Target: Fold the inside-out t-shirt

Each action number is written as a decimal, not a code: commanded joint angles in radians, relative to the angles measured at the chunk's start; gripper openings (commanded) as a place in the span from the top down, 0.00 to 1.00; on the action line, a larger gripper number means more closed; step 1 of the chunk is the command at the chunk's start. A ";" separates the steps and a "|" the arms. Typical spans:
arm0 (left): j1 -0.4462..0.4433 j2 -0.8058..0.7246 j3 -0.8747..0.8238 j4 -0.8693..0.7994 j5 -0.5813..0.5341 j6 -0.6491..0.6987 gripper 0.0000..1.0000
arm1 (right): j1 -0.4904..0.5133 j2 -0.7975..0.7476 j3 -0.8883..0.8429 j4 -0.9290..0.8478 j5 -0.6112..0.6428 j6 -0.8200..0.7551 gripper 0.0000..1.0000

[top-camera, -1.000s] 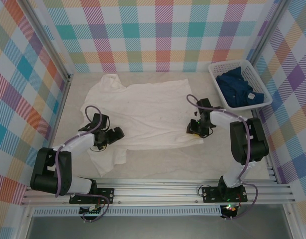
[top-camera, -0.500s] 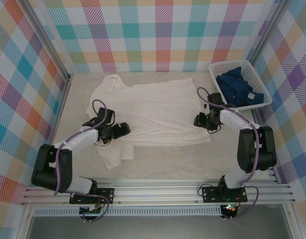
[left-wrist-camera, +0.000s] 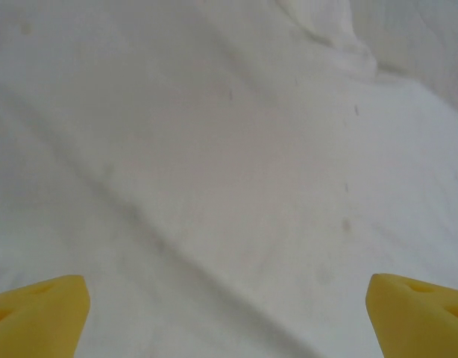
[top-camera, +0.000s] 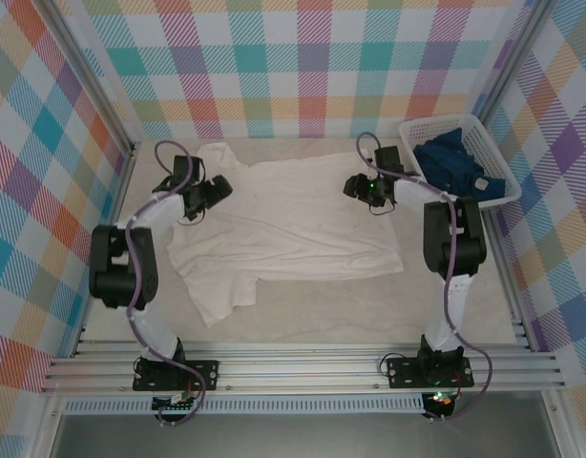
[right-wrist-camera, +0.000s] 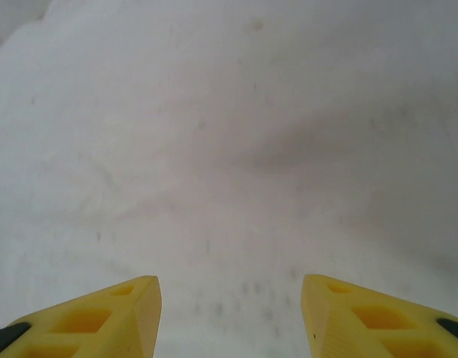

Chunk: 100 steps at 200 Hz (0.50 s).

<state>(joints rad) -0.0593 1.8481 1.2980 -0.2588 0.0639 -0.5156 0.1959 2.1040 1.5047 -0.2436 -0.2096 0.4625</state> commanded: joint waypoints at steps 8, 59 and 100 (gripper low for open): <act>0.053 0.183 0.172 -0.066 0.013 -0.011 0.05 | -0.007 0.104 0.139 -0.005 0.008 0.101 0.48; 0.084 0.442 0.444 -0.192 0.057 0.010 0.06 | -0.026 0.253 0.326 -0.135 0.021 0.205 0.49; 0.081 0.622 0.666 -0.266 0.129 0.017 0.07 | -0.058 0.340 0.439 -0.174 0.028 0.252 0.51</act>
<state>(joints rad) 0.0166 2.3497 1.8816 -0.4007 0.1211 -0.5030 0.1635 2.3768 1.8687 -0.3466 -0.1955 0.6655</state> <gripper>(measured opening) 0.936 0.489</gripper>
